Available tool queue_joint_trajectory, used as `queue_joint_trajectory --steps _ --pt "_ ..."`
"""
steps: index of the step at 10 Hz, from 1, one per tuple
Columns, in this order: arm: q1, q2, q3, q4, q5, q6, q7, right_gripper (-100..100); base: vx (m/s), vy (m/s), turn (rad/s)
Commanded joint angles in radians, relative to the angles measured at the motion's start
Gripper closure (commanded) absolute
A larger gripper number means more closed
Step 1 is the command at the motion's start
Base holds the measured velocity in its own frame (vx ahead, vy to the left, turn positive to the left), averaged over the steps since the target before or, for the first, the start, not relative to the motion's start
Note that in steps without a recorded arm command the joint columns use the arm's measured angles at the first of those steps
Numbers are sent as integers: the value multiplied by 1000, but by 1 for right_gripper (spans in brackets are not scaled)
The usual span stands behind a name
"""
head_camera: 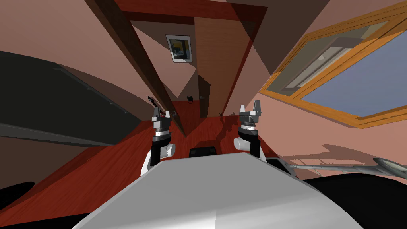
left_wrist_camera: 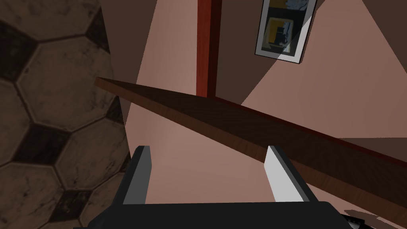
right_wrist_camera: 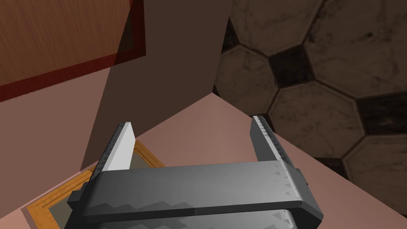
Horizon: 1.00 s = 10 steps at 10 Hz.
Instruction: Pull the door open
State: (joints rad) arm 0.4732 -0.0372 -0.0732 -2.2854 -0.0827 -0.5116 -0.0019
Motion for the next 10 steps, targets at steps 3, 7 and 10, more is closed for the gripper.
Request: queue_joint_trajectory --steps 3,7,10 --pt "-29 -12 -3 72 -5 -13 7 -100 71 9 6" --pt "-60 -22 -6 148 -9 -27 14 -100 97 8 9" --pt "-82 -29 -8 203 -13 -37 19 -100 64 11 5"
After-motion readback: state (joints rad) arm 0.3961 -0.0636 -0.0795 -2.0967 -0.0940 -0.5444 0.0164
